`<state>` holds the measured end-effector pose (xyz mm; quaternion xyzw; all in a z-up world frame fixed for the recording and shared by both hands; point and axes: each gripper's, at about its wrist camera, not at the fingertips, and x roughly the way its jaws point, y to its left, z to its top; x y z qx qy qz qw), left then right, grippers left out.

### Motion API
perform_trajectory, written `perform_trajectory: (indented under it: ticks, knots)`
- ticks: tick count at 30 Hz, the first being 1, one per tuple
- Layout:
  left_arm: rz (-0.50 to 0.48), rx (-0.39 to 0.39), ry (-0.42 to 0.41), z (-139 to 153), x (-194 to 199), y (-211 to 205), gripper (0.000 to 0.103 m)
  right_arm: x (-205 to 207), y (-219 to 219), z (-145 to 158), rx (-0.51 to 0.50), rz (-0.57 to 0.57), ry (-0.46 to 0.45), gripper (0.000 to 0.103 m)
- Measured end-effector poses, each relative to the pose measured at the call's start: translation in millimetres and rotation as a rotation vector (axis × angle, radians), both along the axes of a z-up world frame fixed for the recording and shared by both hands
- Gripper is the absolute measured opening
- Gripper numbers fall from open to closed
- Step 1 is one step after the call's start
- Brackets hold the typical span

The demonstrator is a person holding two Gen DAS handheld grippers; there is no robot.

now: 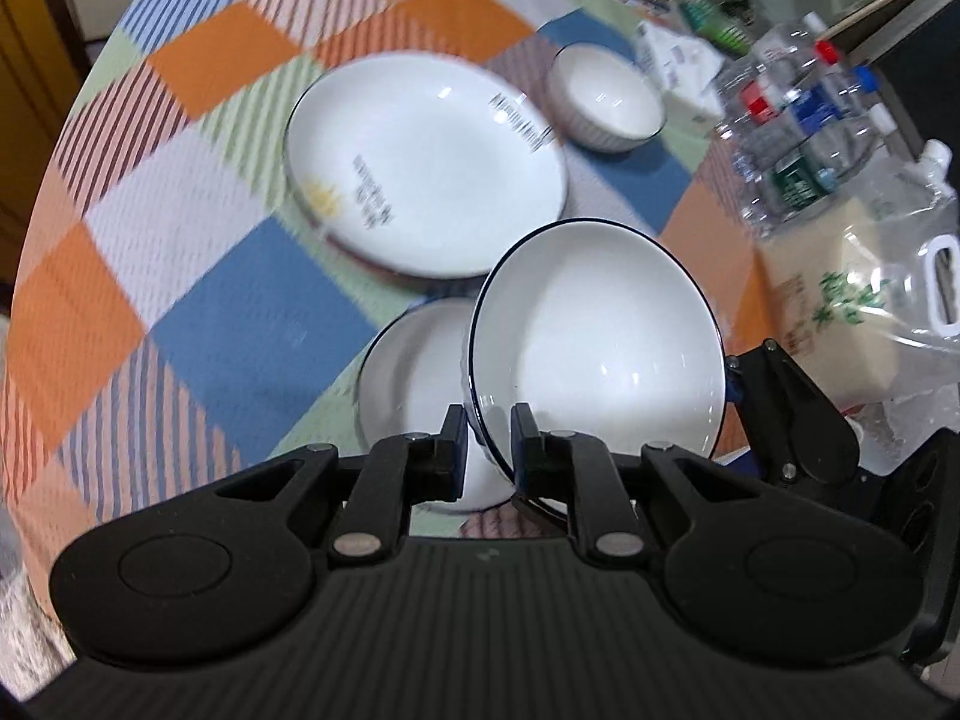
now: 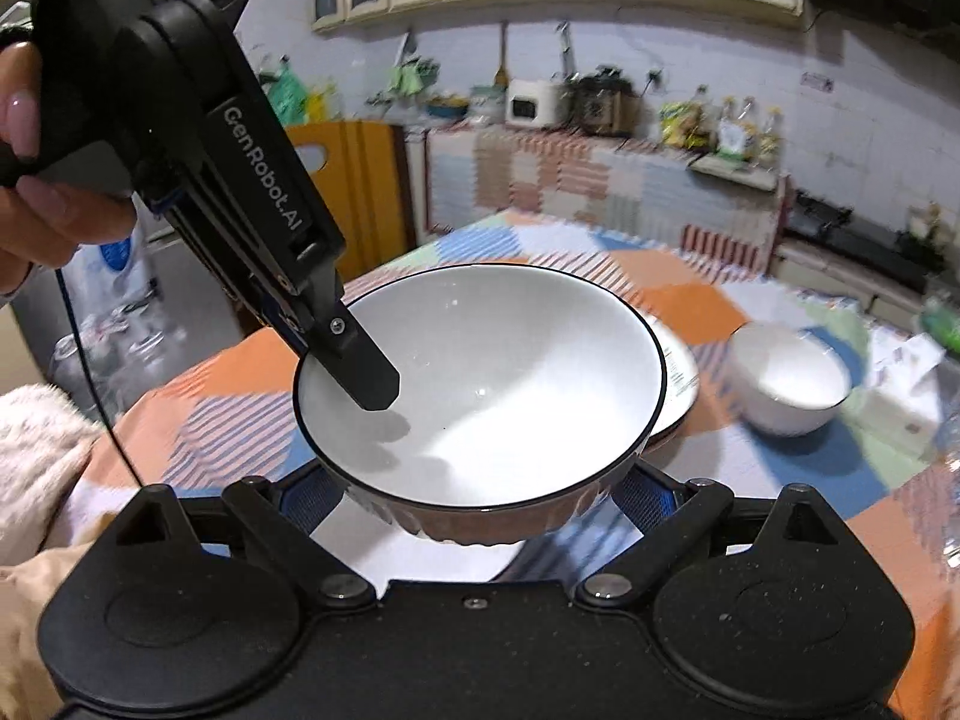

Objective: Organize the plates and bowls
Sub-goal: 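Lower the ribbed bowl into the first bowl and open the right gripper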

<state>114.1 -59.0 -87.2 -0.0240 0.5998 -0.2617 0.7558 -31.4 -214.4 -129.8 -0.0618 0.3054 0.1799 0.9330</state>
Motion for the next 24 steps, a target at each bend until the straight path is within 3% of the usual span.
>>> perform_trajectory:
  ticks: [13,17,24]
  knots:
    - [0.025,0.078,0.082,-48.6,0.8,12.5,0.013,11.0,20.3,-32.9,-0.048,0.056,0.124,0.098]
    - [0.013,0.108,0.066,-52.9,-0.9,6.4,0.013,13.3,24.0,-34.3,-0.086,0.066,0.13,0.097]
    - [-0.014,0.222,-0.06,-52.6,-7.5,-6.5,0.014,14.2,31.3,-37.4,-0.157,0.089,0.135,0.098]
